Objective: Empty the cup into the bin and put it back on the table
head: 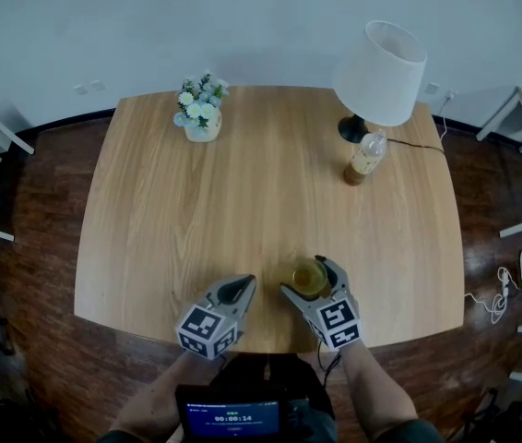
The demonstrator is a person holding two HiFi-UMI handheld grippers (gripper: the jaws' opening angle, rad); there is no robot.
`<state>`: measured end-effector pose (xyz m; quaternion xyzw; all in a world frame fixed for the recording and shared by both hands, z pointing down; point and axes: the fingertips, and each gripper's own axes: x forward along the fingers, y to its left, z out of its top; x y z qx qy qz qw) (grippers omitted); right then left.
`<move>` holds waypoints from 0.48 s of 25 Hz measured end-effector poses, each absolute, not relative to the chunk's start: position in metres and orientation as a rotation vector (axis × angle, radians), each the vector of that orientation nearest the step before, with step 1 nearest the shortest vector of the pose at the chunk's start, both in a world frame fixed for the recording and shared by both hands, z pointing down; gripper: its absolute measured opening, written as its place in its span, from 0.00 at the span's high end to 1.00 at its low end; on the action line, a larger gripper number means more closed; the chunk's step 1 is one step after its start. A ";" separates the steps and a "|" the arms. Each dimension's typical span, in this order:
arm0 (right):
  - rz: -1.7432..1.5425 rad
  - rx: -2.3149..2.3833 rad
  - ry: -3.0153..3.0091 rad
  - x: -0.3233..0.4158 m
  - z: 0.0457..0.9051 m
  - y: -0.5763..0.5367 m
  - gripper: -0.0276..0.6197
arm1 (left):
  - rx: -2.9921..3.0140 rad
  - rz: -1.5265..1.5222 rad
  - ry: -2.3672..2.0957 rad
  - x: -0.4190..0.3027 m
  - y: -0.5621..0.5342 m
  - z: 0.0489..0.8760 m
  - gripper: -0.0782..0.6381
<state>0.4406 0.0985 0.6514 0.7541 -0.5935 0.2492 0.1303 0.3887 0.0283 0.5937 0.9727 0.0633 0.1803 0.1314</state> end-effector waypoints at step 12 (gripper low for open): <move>0.638 2.216 -1.778 0.447 0.618 0.094 0.34 | 2.871 0.452 0.176 0.383 0.021 0.570 0.89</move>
